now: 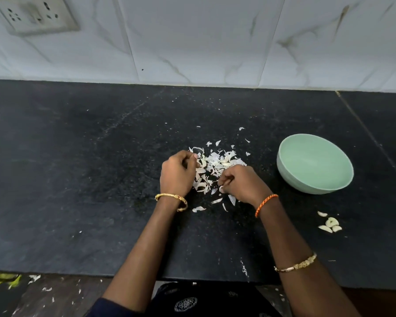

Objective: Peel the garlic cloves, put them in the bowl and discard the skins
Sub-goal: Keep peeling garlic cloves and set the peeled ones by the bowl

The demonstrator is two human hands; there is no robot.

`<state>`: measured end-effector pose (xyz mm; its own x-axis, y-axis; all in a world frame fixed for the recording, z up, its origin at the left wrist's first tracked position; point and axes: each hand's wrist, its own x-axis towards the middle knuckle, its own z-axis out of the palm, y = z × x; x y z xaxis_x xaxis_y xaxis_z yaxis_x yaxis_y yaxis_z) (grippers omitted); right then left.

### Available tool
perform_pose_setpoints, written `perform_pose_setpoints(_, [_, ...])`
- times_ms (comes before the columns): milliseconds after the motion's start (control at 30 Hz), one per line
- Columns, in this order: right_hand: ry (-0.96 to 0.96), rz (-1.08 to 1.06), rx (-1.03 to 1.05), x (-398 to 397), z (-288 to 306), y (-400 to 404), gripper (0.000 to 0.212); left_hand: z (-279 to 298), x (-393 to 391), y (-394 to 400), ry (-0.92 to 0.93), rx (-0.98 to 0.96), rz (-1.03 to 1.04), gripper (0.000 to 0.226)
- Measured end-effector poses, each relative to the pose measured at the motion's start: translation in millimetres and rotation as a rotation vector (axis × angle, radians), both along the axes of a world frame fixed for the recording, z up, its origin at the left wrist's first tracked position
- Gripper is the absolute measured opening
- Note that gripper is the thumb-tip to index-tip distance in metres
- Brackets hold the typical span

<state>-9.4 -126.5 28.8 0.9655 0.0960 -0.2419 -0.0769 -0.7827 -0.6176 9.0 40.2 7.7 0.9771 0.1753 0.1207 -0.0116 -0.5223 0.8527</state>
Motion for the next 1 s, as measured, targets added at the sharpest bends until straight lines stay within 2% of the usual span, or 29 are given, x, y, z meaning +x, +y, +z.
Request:
perform_pose_setpoints(200, [-0.048,-0.033,-0.022,0,-7,6,0.009,-4,4,-5,0.032,-0.037,-0.086,0.021])
perform_pose_setpoints(267, [-0.105,-0.099,0.041,2,-8,7,0.008,-1,7,-3,0.033,-0.062,-0.107,0.018])
perform_pose_setpoints(367, [-0.162,-0.246,0.293,8,-2,5,0.003,5,12,-3,0.069,-0.140,-0.229,0.013])
perform_pose_setpoints(467, [-0.144,-0.322,0.587,16,5,4,0.013,8,15,-11,0.121,-0.227,-0.350,0.008])
perform_pose_setpoints(567, [-0.131,-0.361,0.718,21,10,2,0.018,12,22,-15,0.127,-0.332,-0.358,0.008])
perform_pose_setpoints(700, [-0.106,-0.398,0.823,26,10,-3,0.011,20,28,-16,0.243,-0.490,-0.385,0.016])
perform_pose_setpoints(1000, [-0.015,-0.444,0.959,32,6,-3,0.007,11,29,-30,0.109,-0.424,-0.261,0.003])
